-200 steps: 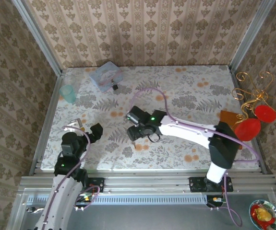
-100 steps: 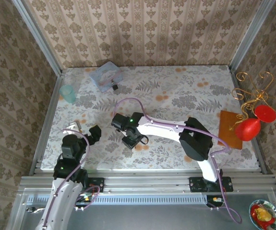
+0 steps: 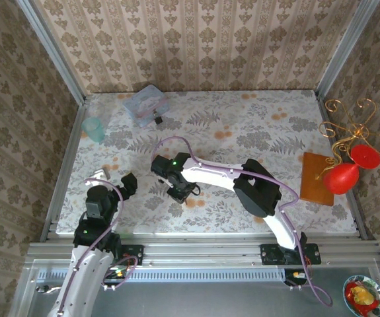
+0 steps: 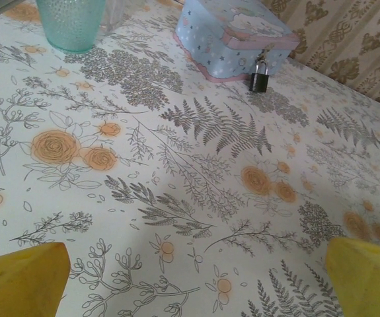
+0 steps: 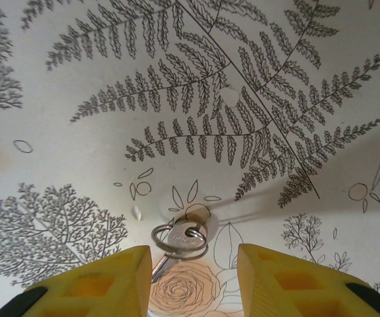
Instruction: Unlock the padlock with the key
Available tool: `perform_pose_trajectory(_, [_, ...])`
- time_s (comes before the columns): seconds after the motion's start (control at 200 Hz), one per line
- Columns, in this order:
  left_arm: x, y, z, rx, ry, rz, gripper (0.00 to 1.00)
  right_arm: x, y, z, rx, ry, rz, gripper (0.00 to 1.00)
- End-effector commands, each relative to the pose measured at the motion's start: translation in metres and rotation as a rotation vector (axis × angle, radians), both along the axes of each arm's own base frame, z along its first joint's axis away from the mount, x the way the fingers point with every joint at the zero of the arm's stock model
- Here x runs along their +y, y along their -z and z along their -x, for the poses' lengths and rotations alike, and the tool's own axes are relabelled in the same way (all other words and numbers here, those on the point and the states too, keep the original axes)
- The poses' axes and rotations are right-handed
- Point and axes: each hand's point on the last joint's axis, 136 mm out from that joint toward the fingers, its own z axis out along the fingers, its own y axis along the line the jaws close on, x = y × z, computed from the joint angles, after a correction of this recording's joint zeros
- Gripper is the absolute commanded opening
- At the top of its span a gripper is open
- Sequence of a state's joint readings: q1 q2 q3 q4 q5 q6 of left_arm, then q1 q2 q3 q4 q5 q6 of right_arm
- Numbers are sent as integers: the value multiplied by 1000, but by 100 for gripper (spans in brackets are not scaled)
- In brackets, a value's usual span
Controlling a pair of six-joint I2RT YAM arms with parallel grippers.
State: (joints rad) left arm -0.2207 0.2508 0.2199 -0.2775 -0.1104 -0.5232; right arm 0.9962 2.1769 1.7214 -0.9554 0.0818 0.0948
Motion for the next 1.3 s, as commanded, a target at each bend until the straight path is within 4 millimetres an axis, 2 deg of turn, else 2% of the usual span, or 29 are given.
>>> perform_pose_trajectory(0.0, [5,-11,1,-24,-25,-18,100,-6,2,1,12,-33,48,42])
perform_pose_trajectory(0.08, [6,-10,1,-25,-28,-19,100,-6,1,-5,-12,-24,50,48])
perform_pose_trajectory(0.205, [6,-8,0,-28,-30,-11,100,-1,2,-10,-12,-7,20,48])
perform_pose_trajectory(0.515, [8,-6,0,-25,-44,-15,100,3,14,-13,5,-4,25,40])
perform_pose_trajectory(0.83, [10,-6,0,-25,-49,-15,100,-5,19,-10,17,15,41,29])
perform_pose_trajectory(1.165, [9,-5,-1,-29,-46,-10,100,-15,17,-6,16,54,31,26])
perform_pose_trajectory(1.295, [7,-5,-2,-34,-33,-6,100,-18,14,-5,22,79,3,28])
